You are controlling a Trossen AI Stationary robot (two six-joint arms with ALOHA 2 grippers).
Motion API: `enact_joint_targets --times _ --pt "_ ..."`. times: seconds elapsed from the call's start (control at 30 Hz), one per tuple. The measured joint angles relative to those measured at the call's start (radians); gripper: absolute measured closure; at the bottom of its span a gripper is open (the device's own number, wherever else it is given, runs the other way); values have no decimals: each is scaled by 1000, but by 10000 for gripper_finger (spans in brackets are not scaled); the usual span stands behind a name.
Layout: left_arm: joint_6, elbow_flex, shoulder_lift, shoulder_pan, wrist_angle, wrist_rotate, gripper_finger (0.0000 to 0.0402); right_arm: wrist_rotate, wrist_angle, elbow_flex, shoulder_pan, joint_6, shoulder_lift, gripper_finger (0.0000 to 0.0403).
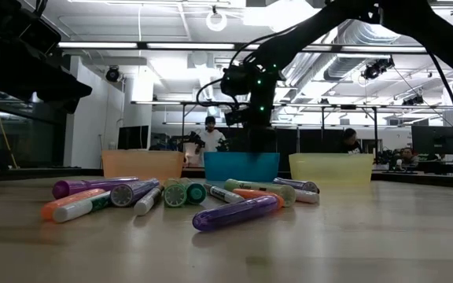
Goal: Pick & Place Markers
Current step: Put the violet marker into the yellow bin
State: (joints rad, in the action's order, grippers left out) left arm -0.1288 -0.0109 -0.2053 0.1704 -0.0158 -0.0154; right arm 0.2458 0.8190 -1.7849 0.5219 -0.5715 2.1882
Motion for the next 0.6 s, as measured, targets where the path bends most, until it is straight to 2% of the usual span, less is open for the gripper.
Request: enact_joint_targets --times 0.1,0.27,0.37,0.6 --pt "0 0 0 0 0 0 262 67 20 -15 -12 104 -10 324" --pt "0 0 0 0 0 0 262 155 139 -91 -37 398 -25 320" --pt "0 0 0 0 0 0 262 141 236 -159 -56 551 -25 320" --pt "0 0 0 0 0 0 262 27 394 -241 -106 929 -26 320"
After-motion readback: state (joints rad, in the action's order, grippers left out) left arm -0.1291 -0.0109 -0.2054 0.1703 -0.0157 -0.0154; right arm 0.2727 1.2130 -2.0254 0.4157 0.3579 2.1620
